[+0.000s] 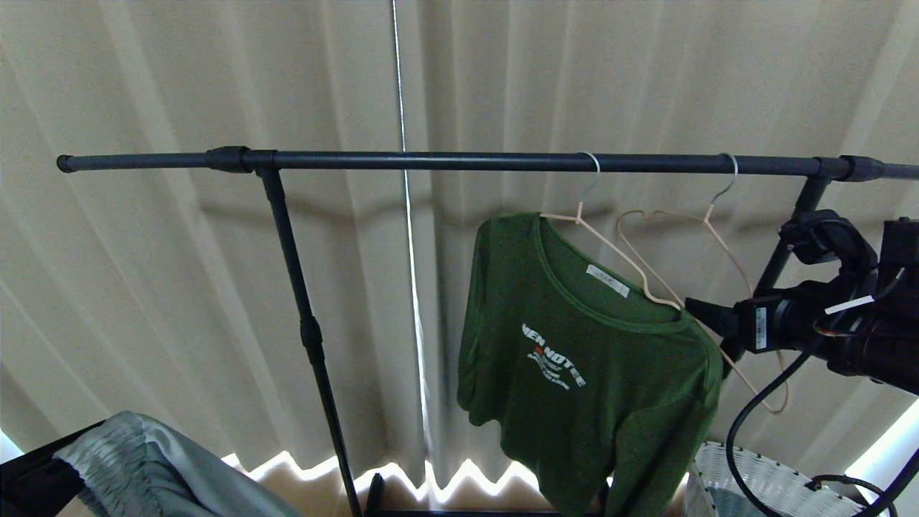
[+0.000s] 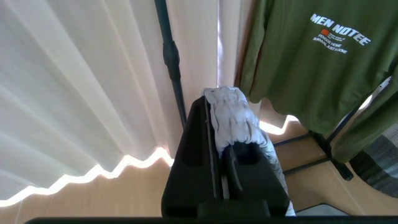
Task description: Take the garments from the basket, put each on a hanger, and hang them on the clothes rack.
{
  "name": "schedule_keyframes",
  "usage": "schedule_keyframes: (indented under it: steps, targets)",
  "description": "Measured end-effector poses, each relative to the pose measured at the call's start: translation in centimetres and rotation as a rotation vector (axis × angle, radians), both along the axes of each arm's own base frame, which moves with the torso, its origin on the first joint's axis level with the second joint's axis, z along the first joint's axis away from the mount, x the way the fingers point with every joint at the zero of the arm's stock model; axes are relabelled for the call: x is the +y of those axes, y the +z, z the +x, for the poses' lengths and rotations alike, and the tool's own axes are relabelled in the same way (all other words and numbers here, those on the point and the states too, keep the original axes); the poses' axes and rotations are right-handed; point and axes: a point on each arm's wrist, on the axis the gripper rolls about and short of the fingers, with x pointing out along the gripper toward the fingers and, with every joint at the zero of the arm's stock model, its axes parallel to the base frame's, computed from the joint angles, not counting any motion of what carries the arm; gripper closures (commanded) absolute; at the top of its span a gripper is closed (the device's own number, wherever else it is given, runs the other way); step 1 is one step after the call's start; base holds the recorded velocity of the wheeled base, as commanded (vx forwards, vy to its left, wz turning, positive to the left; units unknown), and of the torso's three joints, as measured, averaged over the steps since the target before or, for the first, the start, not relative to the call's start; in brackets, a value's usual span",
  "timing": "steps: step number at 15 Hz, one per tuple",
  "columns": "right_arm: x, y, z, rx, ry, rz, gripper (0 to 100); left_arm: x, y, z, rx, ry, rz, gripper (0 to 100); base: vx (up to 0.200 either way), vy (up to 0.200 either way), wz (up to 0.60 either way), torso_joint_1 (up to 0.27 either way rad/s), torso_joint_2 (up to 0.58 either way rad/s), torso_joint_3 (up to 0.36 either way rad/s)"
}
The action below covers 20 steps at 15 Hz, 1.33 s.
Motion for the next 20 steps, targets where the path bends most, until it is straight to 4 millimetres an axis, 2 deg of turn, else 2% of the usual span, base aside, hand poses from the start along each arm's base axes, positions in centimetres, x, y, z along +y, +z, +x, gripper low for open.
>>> schedule_keyframes:
  steps: [3,8,9,20]
  targets:
    - [0.6,0.4,0.7,0.007,0.002,0.035,0,0.0,0.0,0.0,-0.001,0.000,0.000,100,0.000,0.000,0.00,0.000,0.00,0.000]
    - [0.7,-0.2,1.3,0.033,-0.019,0.054,0,0.0,0.0,0.0,-0.001,0.000,0.000,100,0.000,0.000,0.00,0.000,0.00,0.000]
    - [0.6,-0.3,1.4,0.035,-0.022,0.054,100,0.0,0.0,0.0,-0.001,0.000,0.000,100,0.000,0.000,0.00,0.000,0.00,0.000]
    - [-0.7,0.0,1.2,0.015,-0.065,0.064,100,0.0,0.0,0.0,-0.001,0.000,-0.001,100,0.000,0.000,0.00,0.000,0.00,0.000]
